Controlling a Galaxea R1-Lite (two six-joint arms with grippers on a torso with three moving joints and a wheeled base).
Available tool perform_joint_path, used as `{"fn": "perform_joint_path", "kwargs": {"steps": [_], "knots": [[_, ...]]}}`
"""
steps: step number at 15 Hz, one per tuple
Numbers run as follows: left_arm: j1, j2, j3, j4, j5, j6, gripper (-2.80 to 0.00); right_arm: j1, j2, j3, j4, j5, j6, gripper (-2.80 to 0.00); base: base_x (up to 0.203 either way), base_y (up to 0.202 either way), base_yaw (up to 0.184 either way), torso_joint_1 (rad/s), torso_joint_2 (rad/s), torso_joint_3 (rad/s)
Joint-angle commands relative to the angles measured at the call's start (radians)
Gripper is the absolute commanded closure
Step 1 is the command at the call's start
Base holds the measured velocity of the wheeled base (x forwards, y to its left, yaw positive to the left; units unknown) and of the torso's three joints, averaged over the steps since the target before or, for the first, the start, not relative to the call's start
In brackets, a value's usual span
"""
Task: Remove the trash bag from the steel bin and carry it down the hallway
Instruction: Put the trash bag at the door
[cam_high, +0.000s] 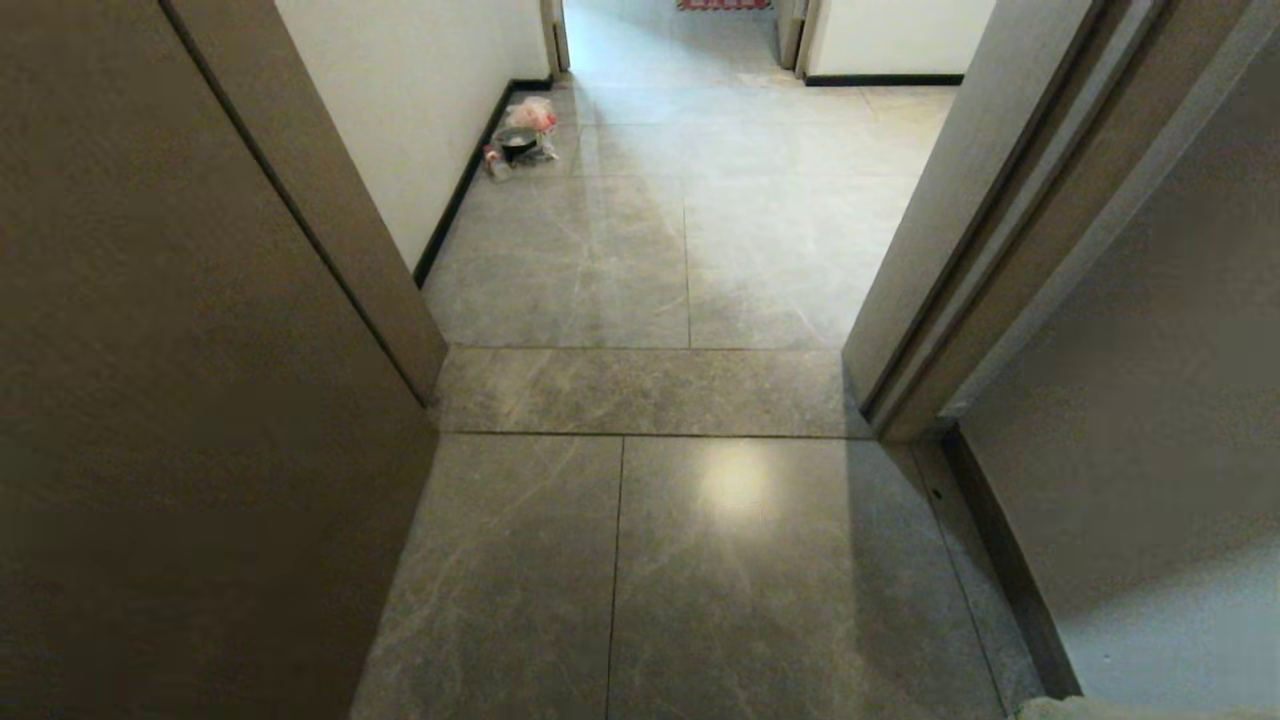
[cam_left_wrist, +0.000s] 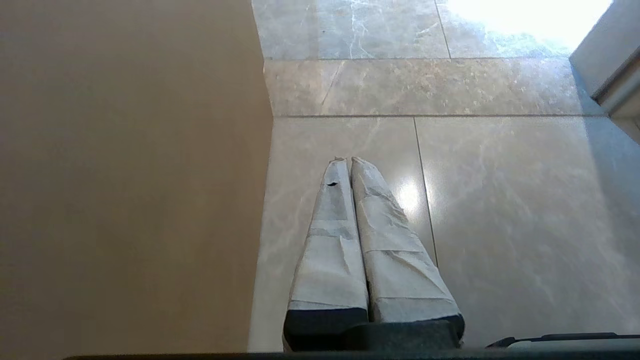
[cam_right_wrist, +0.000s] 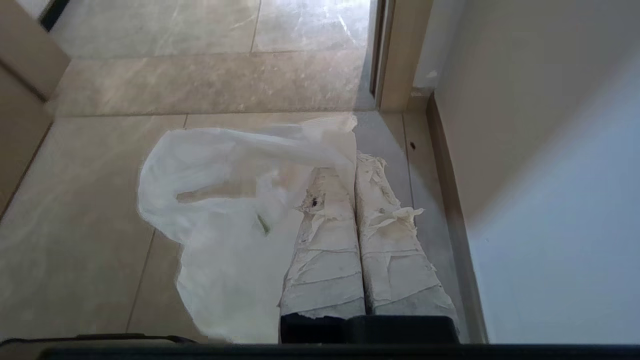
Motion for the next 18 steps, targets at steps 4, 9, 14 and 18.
{"fn": "perform_joint_path", "kwargs": {"steps": [4, 9, 14, 18], "knots": [[0.0, 0.0, 0.0, 0.0, 0.0, 0.0, 0.0, 0.0, 0.001, 0.0, 0.0, 0.0, 0.0, 0.0, 0.186, 0.0, -0.002, 0.003, 0.0, 0.003], [0.0, 0.0, 0.0, 0.0, 0.0, 0.0, 0.0, 0.0, 0.001, 0.001, 0.0, 0.0, 0.0, 0.0, 0.186, 0.0, -0.003, 0.0, 0.0, 0.002], [0.0, 0.0, 0.0, 0.0, 0.0, 0.0, 0.0, 0.0, 0.001, 0.0, 0.0, 0.0, -0.001, 0.0, 0.188, 0.0, -0.002, 0.003, 0.0, 0.003], [0.0, 0.0, 0.0, 0.0, 0.0, 0.0, 0.0, 0.0, 0.001, 0.001, 0.0, 0.0, -0.001, 0.0, 0.183, 0.0, -0.003, 0.001, 0.0, 0.002]]}}
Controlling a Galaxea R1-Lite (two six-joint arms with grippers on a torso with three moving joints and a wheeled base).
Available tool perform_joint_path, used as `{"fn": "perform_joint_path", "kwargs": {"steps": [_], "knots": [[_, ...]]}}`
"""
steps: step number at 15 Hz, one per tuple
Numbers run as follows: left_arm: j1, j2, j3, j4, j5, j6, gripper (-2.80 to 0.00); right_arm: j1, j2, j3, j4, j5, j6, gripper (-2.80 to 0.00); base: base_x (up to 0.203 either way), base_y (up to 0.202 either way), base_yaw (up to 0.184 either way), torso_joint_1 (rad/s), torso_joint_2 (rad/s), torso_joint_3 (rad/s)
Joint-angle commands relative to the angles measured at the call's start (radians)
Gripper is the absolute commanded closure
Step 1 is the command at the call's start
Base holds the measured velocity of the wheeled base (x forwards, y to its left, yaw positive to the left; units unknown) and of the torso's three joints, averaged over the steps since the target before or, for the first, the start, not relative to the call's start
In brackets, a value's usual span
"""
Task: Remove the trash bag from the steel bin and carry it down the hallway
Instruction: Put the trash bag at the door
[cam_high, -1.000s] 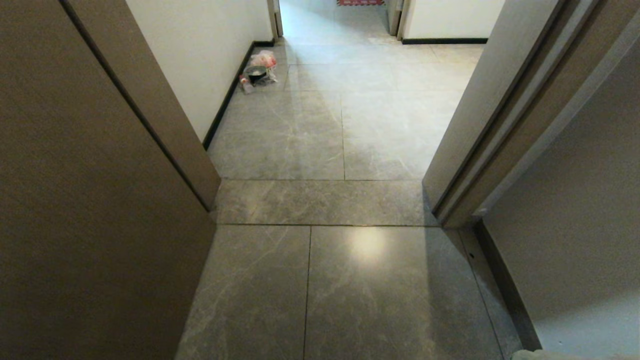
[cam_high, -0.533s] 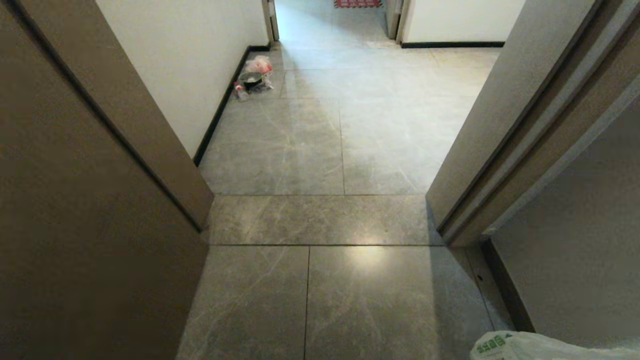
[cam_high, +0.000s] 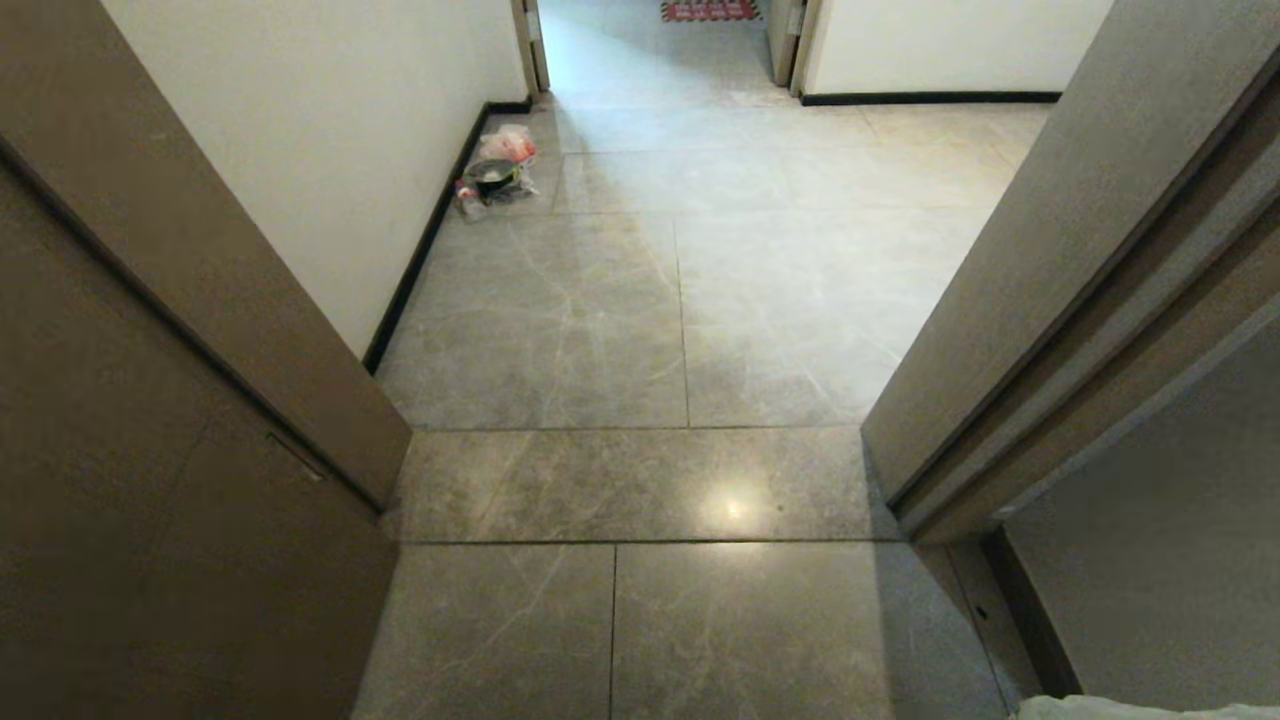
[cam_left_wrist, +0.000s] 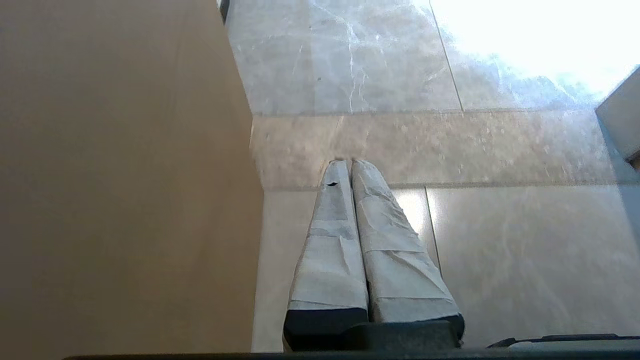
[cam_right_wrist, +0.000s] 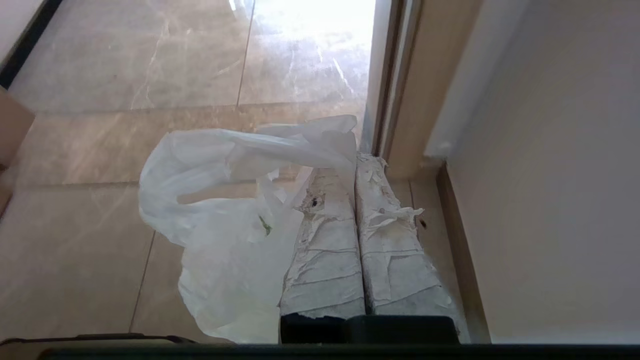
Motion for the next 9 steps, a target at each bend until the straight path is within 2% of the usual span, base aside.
{"fn": "perform_joint_path", "kwargs": {"steps": [1, 9], "knots": [[0.0, 0.0, 0.0, 0.0, 0.0, -0.001, 0.0, 0.0, 0.001, 0.0, -0.001, 0.0, 0.001, 0.0, 0.185, 0.0, -0.004, 0.007, 0.01, 0.005], [0.0, 0.0, 0.0, 0.0, 0.0, -0.001, 0.0, 0.0, 0.001, 0.0, -0.001, 0.0, 0.001, 0.0, 0.184, 0.0, -0.003, 0.0, 0.0, 0.002]]}}
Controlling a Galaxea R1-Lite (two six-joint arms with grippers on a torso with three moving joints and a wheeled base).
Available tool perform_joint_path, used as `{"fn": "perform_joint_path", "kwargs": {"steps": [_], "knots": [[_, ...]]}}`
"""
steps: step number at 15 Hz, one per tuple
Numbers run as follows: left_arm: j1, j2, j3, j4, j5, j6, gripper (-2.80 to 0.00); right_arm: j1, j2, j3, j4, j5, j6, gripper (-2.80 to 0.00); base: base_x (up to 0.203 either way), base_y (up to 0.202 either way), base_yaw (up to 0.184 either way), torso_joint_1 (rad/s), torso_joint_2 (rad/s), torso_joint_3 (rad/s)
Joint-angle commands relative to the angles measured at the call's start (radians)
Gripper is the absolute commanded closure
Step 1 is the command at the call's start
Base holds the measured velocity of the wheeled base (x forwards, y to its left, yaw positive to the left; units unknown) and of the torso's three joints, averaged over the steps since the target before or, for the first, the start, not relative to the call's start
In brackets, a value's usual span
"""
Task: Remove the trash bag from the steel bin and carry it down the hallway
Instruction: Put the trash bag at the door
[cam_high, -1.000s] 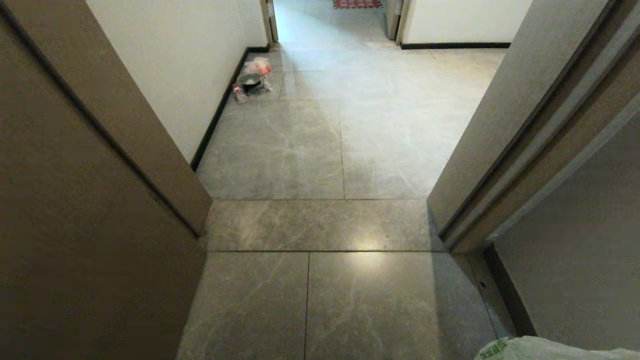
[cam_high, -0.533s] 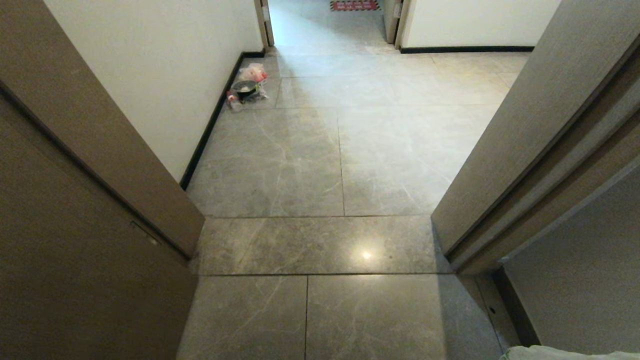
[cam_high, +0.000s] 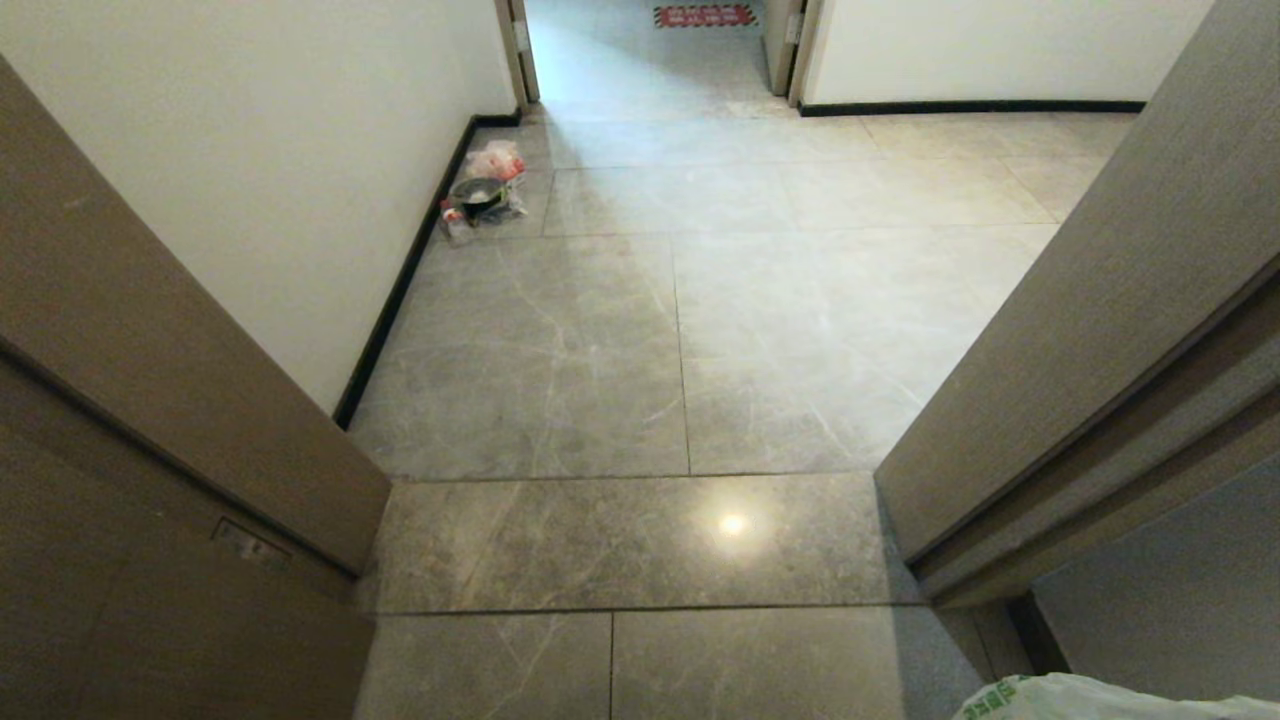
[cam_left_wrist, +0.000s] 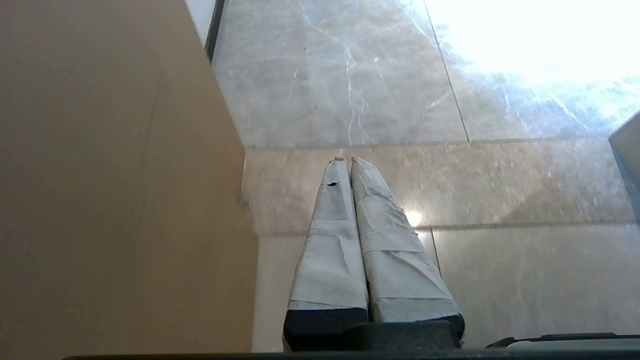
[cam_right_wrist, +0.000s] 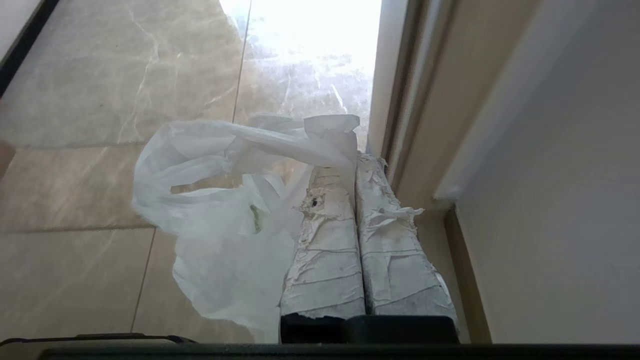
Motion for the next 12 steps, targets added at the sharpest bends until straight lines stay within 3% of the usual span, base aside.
{"fn": "perform_joint_path", "kwargs": {"steps": [1, 12], "knots": [[0.0, 0.0, 0.0, 0.0, 0.0, 0.0, 0.0, -0.001, 0.001, 0.0, 0.0, 0.0, 0.0, 0.0, 0.184, 0.0, -0.004, -0.001, 0.0, 0.002], [0.0, 0.0, 0.0, 0.0, 0.0, 0.0, 0.0, 0.0, 0.001, 0.0, 0.0, 0.0, 0.0, 0.0, 0.185, 0.0, -0.003, 0.002, 0.0, 0.002]]}}
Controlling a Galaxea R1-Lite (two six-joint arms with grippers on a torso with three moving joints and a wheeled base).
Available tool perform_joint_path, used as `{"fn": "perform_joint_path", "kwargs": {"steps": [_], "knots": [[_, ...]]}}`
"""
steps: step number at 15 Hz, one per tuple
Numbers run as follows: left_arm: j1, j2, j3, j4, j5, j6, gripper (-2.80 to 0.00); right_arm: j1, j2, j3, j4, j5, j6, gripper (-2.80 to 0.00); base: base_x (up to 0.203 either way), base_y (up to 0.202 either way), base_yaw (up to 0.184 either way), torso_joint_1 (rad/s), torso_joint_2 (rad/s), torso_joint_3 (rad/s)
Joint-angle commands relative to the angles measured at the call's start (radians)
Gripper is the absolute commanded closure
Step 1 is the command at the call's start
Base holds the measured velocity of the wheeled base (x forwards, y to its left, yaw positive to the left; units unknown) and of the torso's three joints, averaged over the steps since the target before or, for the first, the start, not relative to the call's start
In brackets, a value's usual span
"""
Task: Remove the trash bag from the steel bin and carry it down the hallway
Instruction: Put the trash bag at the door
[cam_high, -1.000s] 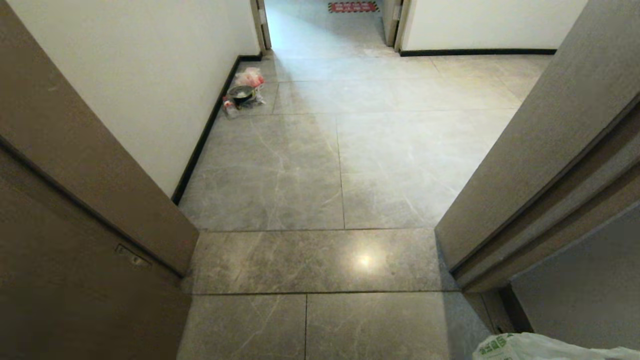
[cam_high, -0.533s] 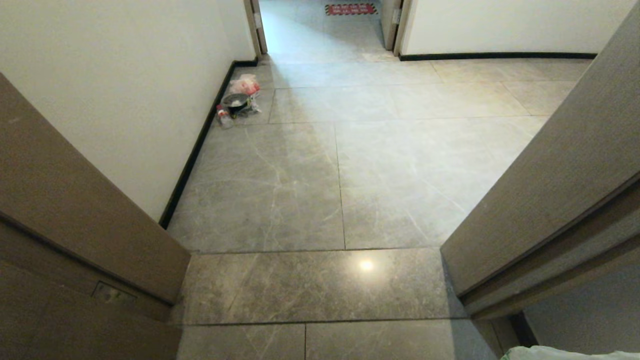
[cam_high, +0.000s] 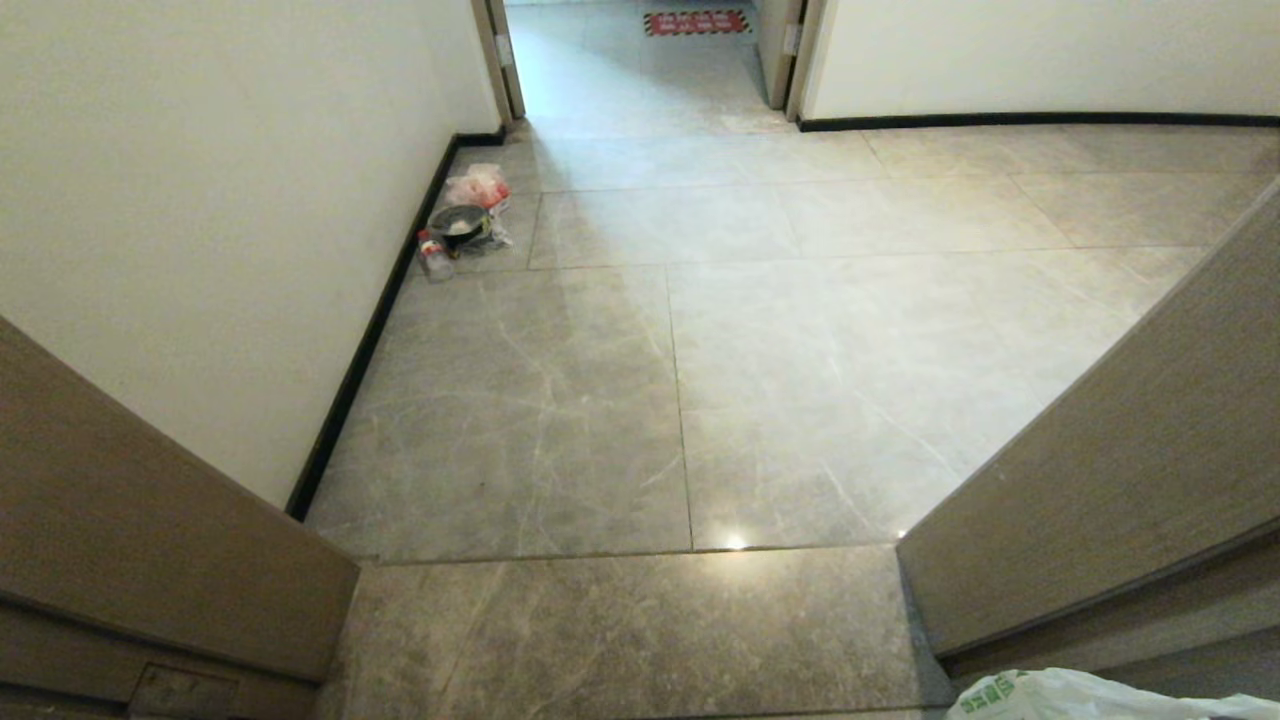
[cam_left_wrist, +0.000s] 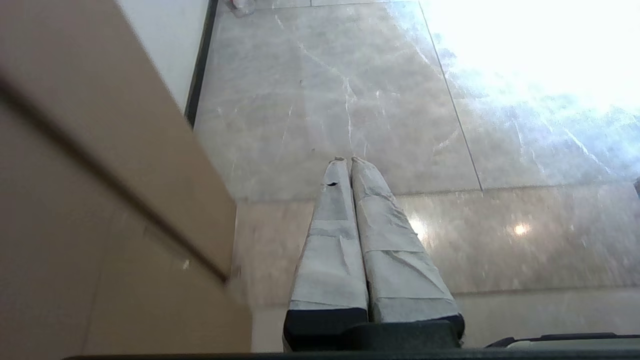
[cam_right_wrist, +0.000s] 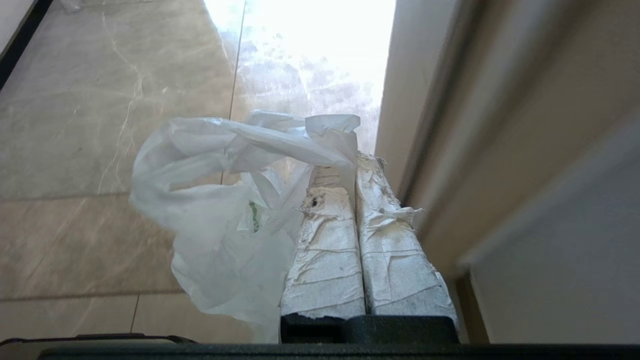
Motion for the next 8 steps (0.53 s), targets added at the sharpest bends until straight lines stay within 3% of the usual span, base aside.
{"fn": "perform_joint_path", "kwargs": {"steps": [1, 6, 8], "knots": [[0.0, 0.0, 0.0, 0.0, 0.0, 0.0, 0.0, 0.0, 0.001, 0.0, 0.0, 0.0, 0.0, 0.0, 0.182, 0.0, -0.004, 0.002, 0.0, 0.002], [0.0, 0.0, 0.0, 0.0, 0.0, -0.002, 0.0, 0.0, 0.001, 0.0, 0.0, 0.0, 0.0, 0.0, 0.177, 0.0, -0.001, 0.002, 0.0, 0.001], [0.0, 0.0, 0.0, 0.0, 0.0, -0.002, 0.0, 0.0, 0.001, 0.0, 0.0, 0.0, -0.005, 0.0, 0.046, 0.0, -0.001, 0.002, 0.0, 0.001]]}}
